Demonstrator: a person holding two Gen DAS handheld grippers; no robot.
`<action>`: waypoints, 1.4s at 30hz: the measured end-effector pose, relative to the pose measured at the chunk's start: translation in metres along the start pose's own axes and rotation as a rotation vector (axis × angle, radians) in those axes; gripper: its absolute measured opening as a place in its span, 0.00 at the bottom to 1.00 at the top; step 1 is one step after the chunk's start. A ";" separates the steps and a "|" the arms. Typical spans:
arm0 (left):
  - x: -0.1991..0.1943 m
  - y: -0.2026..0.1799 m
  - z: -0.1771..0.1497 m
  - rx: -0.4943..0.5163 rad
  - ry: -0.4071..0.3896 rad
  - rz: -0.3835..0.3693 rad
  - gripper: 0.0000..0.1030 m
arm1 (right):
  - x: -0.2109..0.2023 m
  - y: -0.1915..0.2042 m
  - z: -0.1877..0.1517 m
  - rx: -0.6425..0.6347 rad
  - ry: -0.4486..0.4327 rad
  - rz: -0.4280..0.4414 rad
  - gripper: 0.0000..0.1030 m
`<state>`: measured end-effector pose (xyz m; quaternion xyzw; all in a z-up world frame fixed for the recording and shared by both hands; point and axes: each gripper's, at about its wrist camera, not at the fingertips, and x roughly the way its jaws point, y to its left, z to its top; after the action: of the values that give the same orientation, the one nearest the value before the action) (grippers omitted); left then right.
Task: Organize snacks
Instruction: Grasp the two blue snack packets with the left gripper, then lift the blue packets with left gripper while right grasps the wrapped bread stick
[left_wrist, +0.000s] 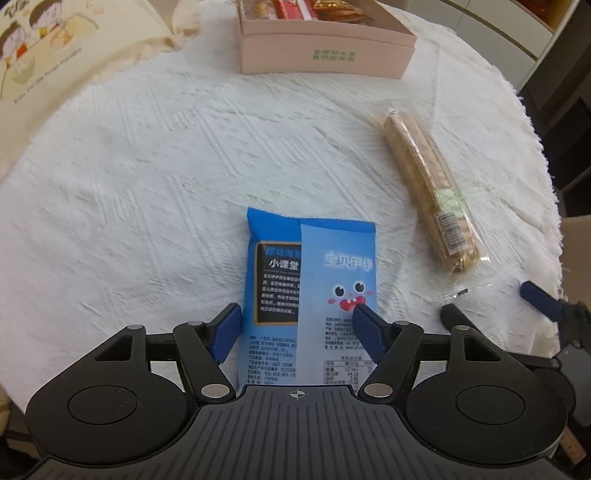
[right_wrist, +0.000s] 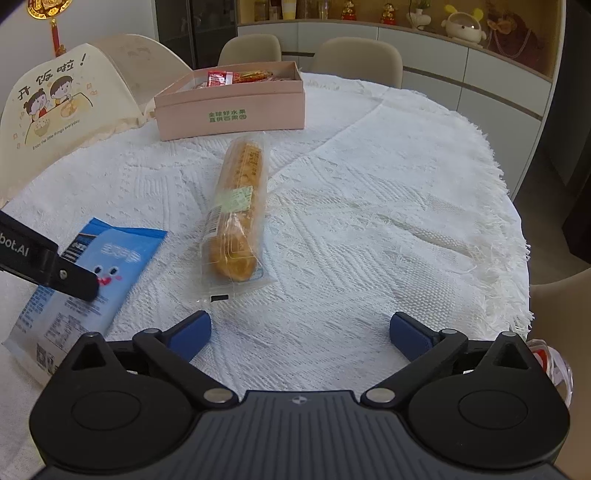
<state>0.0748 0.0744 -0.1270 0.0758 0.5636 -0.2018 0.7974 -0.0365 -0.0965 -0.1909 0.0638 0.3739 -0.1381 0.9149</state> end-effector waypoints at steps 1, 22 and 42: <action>0.002 0.004 0.000 -0.021 0.004 -0.019 0.74 | 0.000 0.000 -0.001 -0.001 -0.004 0.000 1.00; 0.012 -0.022 -0.007 0.057 0.033 -0.088 0.96 | -0.004 0.001 -0.014 -0.009 -0.065 -0.001 1.00; -0.042 0.014 -0.018 -0.022 -0.115 -0.084 0.78 | -0.019 -0.005 0.032 -0.082 -0.034 0.119 0.98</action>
<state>0.0531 0.1035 -0.0957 0.0317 0.5217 -0.2328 0.8202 -0.0294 -0.1049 -0.1547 0.0460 0.3592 -0.0693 0.9295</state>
